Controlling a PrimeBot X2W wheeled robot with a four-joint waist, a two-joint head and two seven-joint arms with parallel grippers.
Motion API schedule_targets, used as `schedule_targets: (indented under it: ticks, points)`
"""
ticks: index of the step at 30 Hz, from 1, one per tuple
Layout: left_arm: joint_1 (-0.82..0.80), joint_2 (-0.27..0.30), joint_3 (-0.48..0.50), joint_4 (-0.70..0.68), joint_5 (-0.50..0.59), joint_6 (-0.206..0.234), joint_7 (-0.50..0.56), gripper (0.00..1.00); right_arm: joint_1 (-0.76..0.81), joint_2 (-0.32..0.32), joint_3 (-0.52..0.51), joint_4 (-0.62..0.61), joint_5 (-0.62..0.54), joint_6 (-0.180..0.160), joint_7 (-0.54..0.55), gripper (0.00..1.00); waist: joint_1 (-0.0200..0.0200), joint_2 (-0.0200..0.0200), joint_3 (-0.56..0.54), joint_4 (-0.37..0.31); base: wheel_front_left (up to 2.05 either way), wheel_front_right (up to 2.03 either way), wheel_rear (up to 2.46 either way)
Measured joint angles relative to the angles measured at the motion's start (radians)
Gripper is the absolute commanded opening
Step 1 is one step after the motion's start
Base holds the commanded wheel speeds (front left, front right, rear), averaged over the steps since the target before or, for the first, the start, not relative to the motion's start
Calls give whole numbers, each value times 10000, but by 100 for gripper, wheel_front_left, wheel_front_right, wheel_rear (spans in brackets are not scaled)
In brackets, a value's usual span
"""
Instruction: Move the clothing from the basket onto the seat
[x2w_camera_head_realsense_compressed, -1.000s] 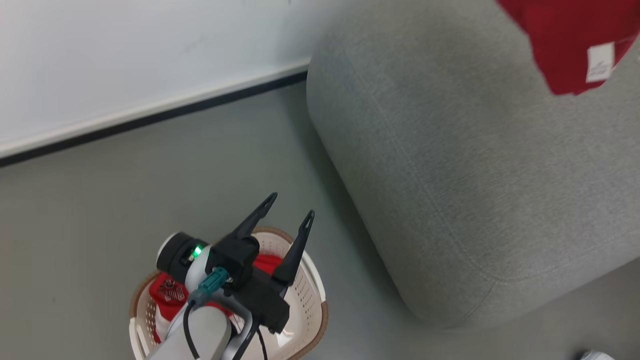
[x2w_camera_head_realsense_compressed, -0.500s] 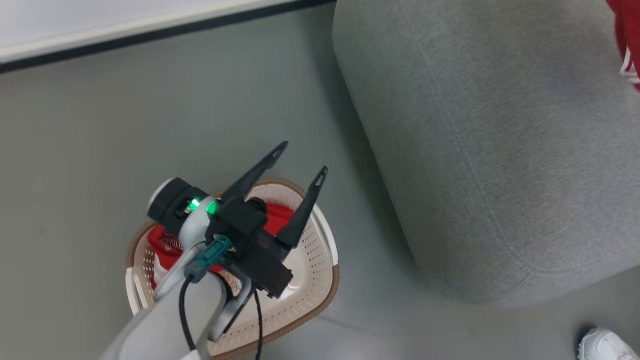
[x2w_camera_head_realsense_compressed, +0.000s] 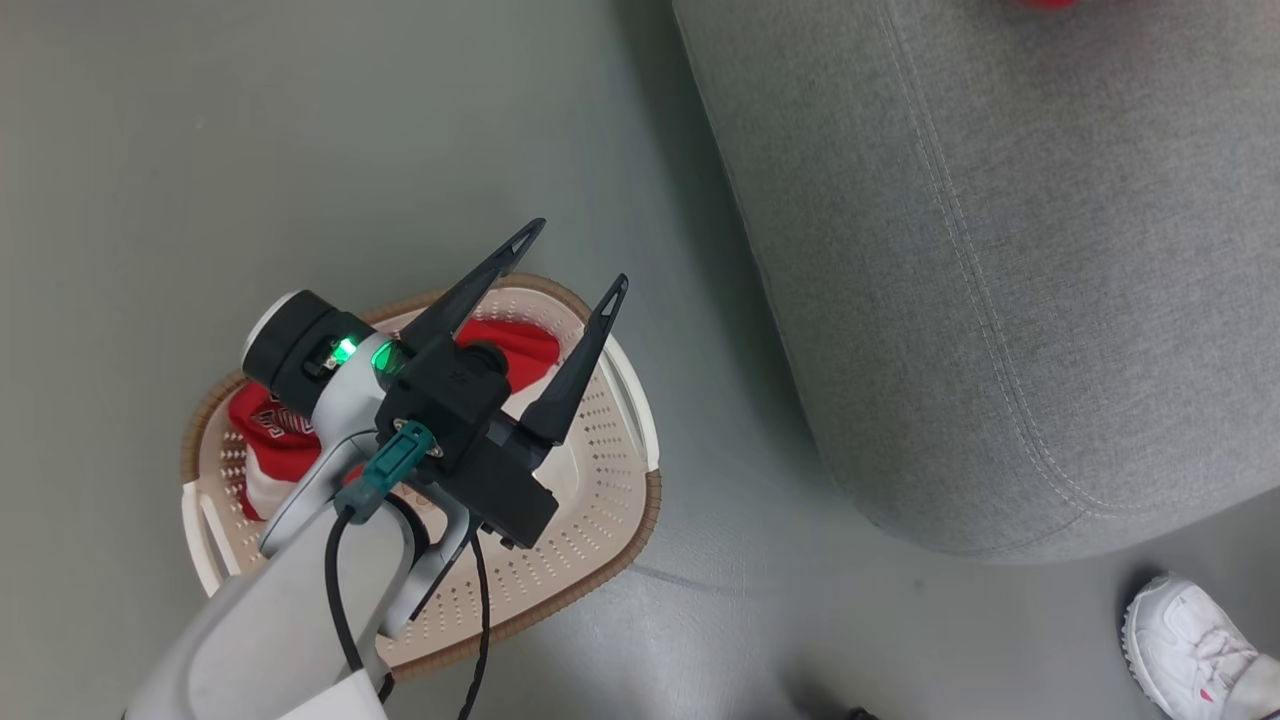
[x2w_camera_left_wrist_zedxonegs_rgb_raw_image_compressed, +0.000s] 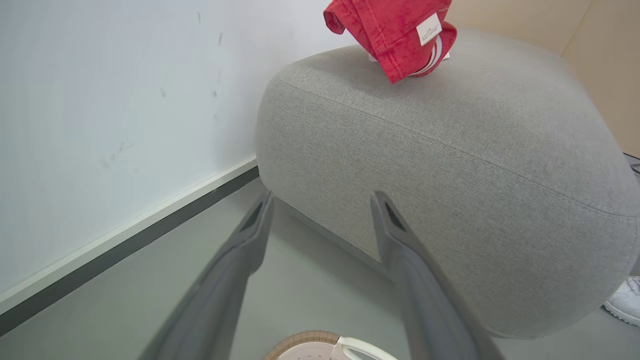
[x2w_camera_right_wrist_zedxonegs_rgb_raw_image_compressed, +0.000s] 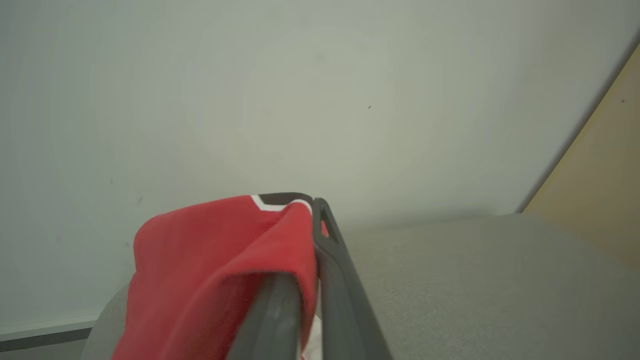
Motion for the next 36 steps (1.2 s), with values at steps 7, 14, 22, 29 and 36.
schedule_targets:
  ticks: [7, 14, 22, 29, 36]
  points:
    - [-28, 69, -61, 2, 173, -6, 136, 100, 1419, 834, -21, 840, 324, -25, -42, 0, -1, -1, 345, -191, 0, 0, 0]
    - [-24, 71, -92, 117, 184, -82, 173, 100, 2244, 991, -61, 918, 303, 31, -42, 66, -2, -1, 293, -207, 0, 0, 0]
    - [426, 25, -40, 449, 36, 10, -115, 100, 3196, 999, -130, 341, -69, 56, -67, 100, -3, -2, -51, -331, 0, 0, 0]
    - [828, -192, 148, 861, -362, 138, -564, 100, 4419, 1020, -132, -408, -535, -38, -67, 100, -4, -2, -636, -370, 0, 0, 0]
    - [1241, -422, 435, 1300, -667, 322, -1106, 100, 5251, 1246, -207, -1210, -700, -42, -67, 100, -4, -3, -1416, -281, 0, 0, 0]
